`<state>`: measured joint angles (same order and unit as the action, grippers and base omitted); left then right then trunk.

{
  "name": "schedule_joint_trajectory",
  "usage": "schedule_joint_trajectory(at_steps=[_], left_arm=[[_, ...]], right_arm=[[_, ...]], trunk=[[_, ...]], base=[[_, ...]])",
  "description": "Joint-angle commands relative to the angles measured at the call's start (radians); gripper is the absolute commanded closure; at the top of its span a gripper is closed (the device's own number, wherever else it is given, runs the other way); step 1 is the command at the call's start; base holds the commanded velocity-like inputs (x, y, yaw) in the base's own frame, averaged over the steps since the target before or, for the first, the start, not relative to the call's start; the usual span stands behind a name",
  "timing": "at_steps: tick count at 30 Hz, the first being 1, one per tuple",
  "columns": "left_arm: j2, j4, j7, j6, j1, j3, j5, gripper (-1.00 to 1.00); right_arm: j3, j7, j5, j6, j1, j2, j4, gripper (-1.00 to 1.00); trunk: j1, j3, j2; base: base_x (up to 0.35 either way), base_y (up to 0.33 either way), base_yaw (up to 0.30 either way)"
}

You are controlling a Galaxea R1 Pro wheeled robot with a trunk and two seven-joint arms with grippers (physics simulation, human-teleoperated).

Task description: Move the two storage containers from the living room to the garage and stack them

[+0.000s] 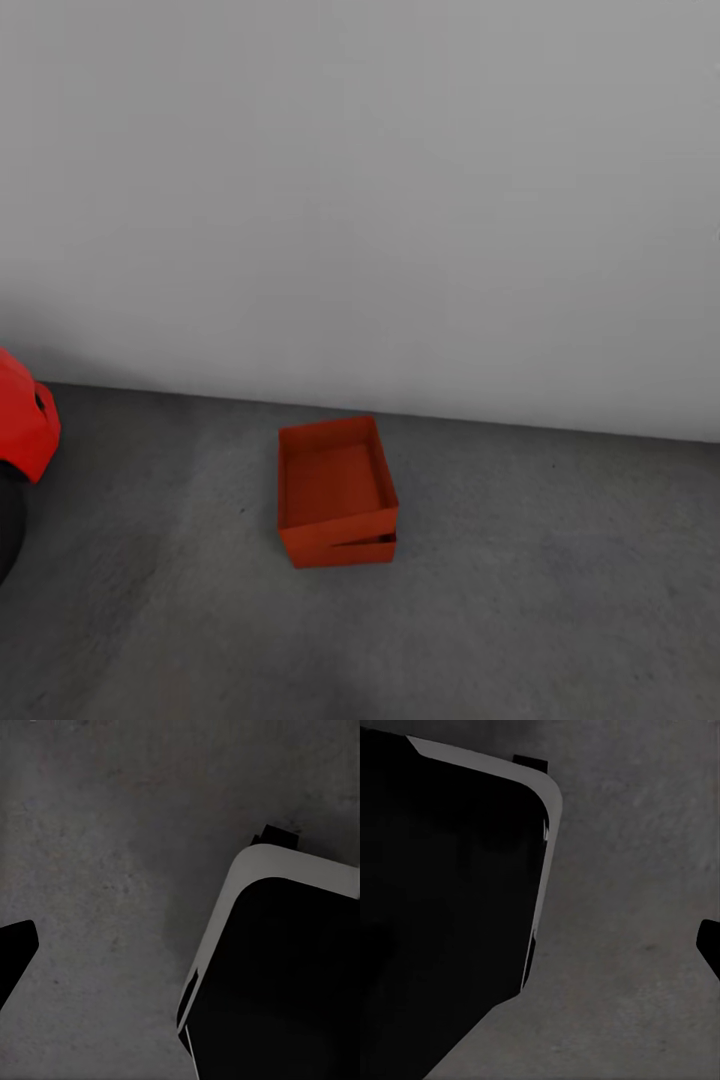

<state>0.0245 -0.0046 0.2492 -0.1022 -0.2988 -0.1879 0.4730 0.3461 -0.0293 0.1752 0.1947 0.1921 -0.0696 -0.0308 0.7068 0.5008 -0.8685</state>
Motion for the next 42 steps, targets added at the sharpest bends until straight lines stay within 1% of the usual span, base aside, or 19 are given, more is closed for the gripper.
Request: schedule_joint_trajectory(at_steps=[1,12,17,23,42], left_arm=[[0.0,0.0,0.002,-0.002,0.0,-0.008,0.009,-1.0],[0.0,0.0,0.002,-0.002,0.0,-0.008,0.009,-1.0],[0.0,0.0,0.002,-0.002,0.0,-0.008,0.009,-1.0],[0.0,0.0,0.002,-0.002,0.0,-0.008,0.009,-1.0],[0.0,0.0,0.002,-0.002,0.0,-0.008,0.009,-1.0]], right_arm=[[0.008,-0.003,0.01,0.006,0.001,0.001,-0.003,-1.0],[0.008,0.001,0.01,0.008,0.001,0.005,-0.004,-1.0],[0.008,0.003,0.01,0.018,-0.019,0.005,-0.003,-1.0],[0.008,0.003,0.01,0.038,-0.029,0.004,-0.003,-1.0],[0.008,0.0,0.012,0.043,-0.031,0.004,-0.003,-1.0]], trunk=[[0.0,-0.001,-0.001],[0.0,-0.018,-0.001],[0.0,-0.026,-0.001],[0.0,-0.036,-0.001],[0.0,-0.066,-0.001]], base=[[0.0,0.0,0.0],[0.0,0.0,0.0],[0.0,0.0,0.0],[0.0,0.0,0.0],[0.0,0.0,0.0]])
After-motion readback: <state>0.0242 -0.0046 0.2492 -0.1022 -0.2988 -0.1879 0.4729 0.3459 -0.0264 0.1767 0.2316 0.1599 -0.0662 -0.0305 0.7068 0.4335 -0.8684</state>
